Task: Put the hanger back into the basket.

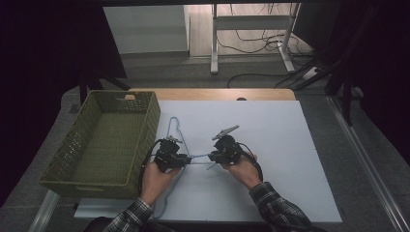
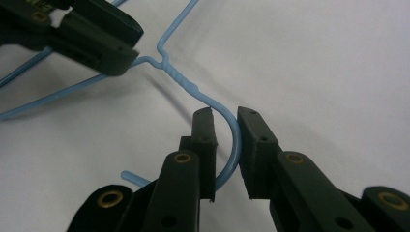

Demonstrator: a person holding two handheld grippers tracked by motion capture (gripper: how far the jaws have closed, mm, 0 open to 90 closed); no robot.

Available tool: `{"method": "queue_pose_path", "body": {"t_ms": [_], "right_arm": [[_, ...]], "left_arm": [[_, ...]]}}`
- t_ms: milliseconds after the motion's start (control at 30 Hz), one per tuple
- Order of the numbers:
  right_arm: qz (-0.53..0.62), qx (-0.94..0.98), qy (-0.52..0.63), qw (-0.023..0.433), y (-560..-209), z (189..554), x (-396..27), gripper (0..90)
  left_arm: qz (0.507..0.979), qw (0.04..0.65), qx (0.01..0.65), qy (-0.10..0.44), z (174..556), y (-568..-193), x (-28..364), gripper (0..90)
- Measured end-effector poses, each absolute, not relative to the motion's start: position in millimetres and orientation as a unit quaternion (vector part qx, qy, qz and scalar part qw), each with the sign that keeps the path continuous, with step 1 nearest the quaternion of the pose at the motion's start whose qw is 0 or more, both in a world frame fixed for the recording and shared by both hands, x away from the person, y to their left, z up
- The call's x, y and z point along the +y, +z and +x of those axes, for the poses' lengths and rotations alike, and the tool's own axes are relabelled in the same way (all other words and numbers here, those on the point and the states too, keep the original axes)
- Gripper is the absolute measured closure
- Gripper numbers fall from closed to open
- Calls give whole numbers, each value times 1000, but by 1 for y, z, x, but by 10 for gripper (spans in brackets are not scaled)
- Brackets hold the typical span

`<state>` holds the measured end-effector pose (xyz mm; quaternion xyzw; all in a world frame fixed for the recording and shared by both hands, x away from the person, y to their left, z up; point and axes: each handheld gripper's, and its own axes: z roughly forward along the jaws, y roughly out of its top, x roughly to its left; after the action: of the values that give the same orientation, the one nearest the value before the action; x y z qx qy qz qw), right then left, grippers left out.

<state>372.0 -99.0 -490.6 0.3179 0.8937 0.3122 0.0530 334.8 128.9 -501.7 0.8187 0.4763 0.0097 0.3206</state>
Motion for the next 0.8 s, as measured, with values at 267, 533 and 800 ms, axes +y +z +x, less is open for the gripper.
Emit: {"method": "queue_pose_path", "body": {"t_ms": [267,533,800], "right_arm": [[314,893,316,62,-483,369,-98,775],[311,894,317,58,-481,368,-99,771],[303,877,368,62,-448,358,-107,564]], "left_arm": [[829,301,471,1,332,-512,124,680],[825,297,480,5,331,-511,124,851],[816,315,485,14,329,-502,127,870]]}}
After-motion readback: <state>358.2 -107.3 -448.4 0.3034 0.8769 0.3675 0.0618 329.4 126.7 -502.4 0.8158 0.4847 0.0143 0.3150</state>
